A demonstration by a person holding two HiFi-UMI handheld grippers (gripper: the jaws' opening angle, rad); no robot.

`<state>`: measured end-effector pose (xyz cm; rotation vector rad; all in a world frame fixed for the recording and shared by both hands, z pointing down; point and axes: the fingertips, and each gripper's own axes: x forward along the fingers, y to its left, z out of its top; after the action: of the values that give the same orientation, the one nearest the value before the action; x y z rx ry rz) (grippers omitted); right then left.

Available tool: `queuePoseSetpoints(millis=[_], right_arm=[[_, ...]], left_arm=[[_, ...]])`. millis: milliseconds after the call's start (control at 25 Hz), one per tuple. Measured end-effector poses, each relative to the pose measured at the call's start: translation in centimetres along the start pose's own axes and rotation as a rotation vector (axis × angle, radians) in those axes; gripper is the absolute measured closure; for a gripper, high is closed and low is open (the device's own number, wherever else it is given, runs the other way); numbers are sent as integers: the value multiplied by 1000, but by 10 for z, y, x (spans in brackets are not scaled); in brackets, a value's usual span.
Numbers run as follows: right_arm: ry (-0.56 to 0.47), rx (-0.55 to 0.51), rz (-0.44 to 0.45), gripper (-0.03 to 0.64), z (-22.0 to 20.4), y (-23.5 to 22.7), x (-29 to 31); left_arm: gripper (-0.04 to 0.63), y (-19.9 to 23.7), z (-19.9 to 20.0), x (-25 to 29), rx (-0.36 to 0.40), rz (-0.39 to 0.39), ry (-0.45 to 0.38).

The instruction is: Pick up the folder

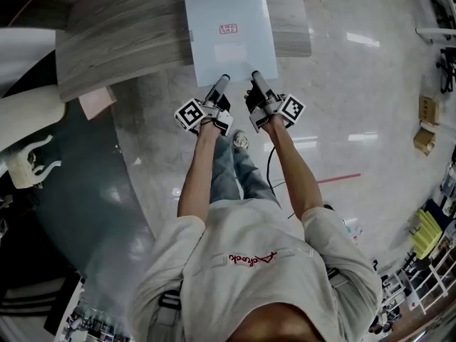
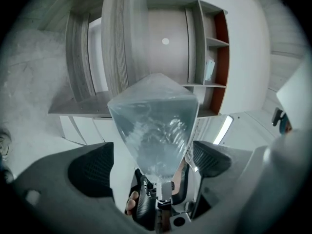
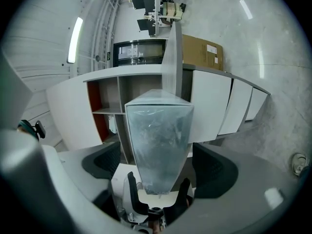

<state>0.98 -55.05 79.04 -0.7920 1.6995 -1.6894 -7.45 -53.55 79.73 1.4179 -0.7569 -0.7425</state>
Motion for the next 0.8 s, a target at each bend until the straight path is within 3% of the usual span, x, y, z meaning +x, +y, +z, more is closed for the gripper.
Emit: queuePoseSetpoints(millis=[80,200,360,600,800], right_arm=[[1,-2,2,161,1,0,5],[-8,8,9,164,5,0,13],[-16,16,14,164,8,-3,24],[-40,32,19,188,14,-5,37],[-75,56,26,248,16,-1,37]], left_arm=[[81,-4,2,4,-21,-15,-5],[81,9,12,4,39,38,1],[81,11,21,11,46,45,-9],[85,-8,29,21,-56,-42,-59],[151,-3,32,18,-9,-19,-66]])
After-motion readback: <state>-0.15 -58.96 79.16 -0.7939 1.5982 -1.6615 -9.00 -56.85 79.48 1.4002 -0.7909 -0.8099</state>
